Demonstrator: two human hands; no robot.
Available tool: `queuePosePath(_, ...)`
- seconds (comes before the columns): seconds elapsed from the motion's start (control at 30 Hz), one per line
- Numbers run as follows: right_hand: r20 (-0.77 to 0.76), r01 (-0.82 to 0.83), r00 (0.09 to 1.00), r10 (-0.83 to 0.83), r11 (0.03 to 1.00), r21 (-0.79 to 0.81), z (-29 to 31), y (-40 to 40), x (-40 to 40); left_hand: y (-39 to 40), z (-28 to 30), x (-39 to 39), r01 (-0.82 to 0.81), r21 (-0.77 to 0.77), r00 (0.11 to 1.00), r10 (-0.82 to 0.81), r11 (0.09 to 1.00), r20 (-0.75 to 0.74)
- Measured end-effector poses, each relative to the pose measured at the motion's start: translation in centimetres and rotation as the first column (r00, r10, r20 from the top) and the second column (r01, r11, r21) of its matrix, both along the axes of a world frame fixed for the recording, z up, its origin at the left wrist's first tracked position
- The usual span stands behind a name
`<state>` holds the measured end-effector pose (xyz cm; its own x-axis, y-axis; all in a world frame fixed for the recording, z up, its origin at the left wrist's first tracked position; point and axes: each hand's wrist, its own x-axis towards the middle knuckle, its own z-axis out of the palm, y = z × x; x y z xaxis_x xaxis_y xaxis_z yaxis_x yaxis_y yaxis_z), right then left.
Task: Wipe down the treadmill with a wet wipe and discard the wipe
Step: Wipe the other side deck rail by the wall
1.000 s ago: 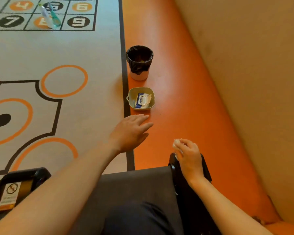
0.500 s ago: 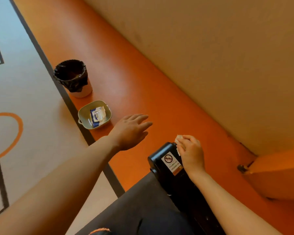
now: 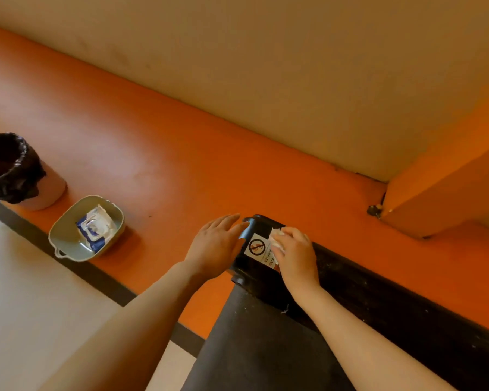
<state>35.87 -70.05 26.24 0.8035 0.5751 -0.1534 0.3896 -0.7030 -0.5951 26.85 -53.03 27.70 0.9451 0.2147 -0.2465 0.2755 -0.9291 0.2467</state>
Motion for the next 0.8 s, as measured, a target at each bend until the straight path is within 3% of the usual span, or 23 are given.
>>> queuePosePath(0.17,-0.016,0.057,0.998,-0.056,0.996,0.062,-2.9,-0.2,-2.8,-0.9,-3.5,-0.5,0.038,-0.027,0.997,-0.036,0.999,0.066)
queuePosePath(0.3,0.149,0.166,0.973,-0.178,0.982,0.093,-4.2,-2.3,-3.9,-1.5,-5.1,-0.3,0.050,-0.072,0.946,-0.024,0.996,0.324)
queuePosePath(0.43,0.258,0.270,0.929,-0.266,0.963,0.021,-5.5,-5.0,-4.2,-3.4,-5.0,1.1,0.092,-0.176,0.906,-0.008,0.980,0.424)
queuePosePath(0.57,0.310,0.277,0.917,-0.252,0.960,-0.041,-6.6,-6.7,-4.0,-5.7,-5.8,2.0,0.228,-0.228,0.896,-0.113,0.947,0.429)
queuePosePath(0.7,0.389,0.210,0.907,-0.163,0.974,-0.081,-7.3,-8.1,-3.9,-5.5,-8.0,2.4,0.413,-0.079,0.839,-0.345,0.907,0.421)
queuePosePath(0.8,0.449,0.142,0.891,-0.062,0.979,-0.146,-7.4,-9.2,-3.7,-4.3,-8.9,2.7,0.492,-0.052,0.812,-0.437,0.869,0.388)
